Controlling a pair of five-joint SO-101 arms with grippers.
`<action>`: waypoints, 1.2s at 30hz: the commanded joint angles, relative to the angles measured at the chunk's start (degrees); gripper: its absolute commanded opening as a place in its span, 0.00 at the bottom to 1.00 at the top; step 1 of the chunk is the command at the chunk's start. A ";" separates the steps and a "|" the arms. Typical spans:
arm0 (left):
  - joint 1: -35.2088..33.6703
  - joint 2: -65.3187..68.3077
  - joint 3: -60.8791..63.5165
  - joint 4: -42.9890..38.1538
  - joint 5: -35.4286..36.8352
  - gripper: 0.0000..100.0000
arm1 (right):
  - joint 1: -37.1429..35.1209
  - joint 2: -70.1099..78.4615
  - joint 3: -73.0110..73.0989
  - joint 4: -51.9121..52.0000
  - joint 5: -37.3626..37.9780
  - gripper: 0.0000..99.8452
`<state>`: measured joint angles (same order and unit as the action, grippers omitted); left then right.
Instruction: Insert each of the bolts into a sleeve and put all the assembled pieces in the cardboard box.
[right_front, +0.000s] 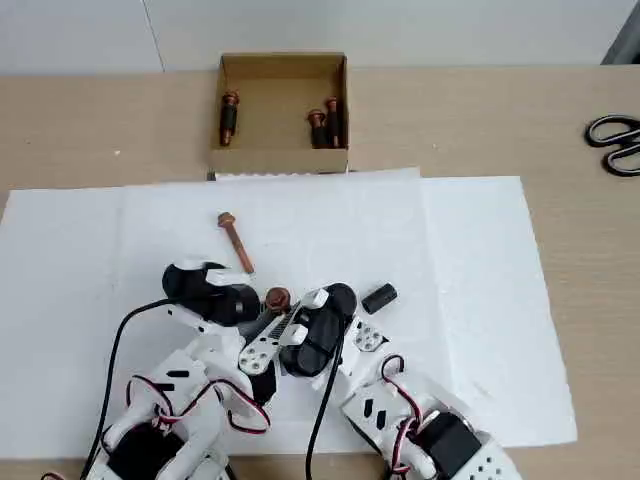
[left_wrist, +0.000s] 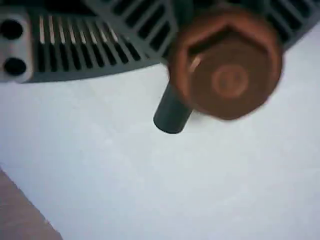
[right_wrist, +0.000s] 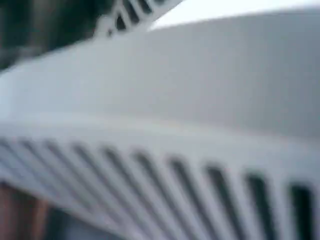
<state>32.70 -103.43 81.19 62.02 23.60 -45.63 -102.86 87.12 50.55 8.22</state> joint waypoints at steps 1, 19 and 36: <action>-0.35 0.26 0.22 -0.44 -1.05 0.01 | 3.03 -0.57 -1.58 -6.11 1.14 0.00; -5.54 0.35 -1.19 -0.53 0.44 0.28 | 3.21 -0.92 2.20 -7.34 0.79 0.00; -18.29 0.26 -7.08 -0.53 -4.13 0.17 | 4.44 -1.01 4.75 -7.43 0.70 0.00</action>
<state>18.64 -102.73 76.53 61.76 20.97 -42.55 -103.21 92.75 45.36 9.01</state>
